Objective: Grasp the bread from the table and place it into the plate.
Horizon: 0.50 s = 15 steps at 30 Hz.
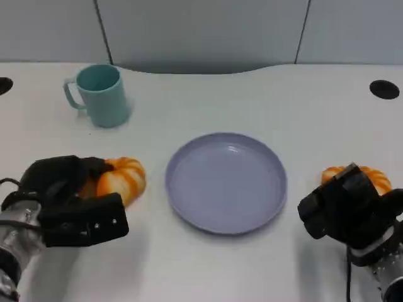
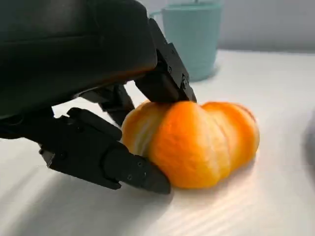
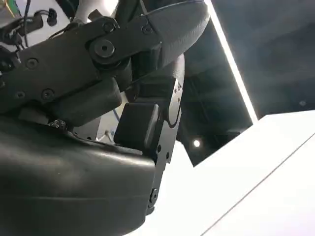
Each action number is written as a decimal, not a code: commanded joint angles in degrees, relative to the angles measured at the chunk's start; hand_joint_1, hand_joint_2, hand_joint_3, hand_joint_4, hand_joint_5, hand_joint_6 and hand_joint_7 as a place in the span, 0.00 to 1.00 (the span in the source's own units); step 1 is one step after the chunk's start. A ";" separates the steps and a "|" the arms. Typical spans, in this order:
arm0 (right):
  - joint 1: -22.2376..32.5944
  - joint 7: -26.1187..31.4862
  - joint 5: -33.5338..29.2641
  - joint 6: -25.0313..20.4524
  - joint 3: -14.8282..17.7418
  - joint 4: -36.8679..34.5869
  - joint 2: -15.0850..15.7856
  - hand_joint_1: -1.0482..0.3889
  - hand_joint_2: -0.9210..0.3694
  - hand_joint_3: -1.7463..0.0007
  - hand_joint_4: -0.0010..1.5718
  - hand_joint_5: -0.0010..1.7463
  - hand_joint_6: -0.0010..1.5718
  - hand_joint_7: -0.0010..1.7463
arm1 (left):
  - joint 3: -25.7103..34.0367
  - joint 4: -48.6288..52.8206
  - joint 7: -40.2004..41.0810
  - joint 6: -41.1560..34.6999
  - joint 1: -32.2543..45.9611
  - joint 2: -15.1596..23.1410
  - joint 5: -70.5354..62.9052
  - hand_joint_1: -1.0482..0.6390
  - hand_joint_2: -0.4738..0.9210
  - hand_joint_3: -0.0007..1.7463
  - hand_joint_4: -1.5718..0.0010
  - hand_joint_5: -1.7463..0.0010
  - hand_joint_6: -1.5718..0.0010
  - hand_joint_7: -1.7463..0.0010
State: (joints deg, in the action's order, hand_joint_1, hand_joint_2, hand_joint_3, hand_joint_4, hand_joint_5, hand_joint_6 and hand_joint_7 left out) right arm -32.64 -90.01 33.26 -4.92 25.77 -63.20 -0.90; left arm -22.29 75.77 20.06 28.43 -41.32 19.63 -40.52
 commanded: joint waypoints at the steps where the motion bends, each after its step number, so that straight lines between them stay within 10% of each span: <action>1: -0.57 2.87 0.03 0.52 -0.19 0.94 0.47 0.27 0.06 1.00 0.96 0.01 0.84 0.01 | 3.92 -1.89 3.53 7.45 -2.26 0.07 5.51 0.51 0.94 0.01 0.49 0.49 0.30 0.96; 15: -1.29 6.00 0.30 2.36 -1.04 3.33 -1.19 0.29 0.04 1.00 1.00 0.00 0.88 0.01 | 4.93 -7.51 -1.72 22.14 -9.52 -7.33 11.13 0.50 0.92 0.00 0.39 0.50 0.23 0.98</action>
State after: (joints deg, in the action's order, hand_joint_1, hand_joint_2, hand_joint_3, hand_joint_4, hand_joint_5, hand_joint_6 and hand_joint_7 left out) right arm -33.29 -84.04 33.24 -3.19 25.13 -60.96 -2.37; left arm -15.99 68.29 20.35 49.75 -51.01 12.95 -28.60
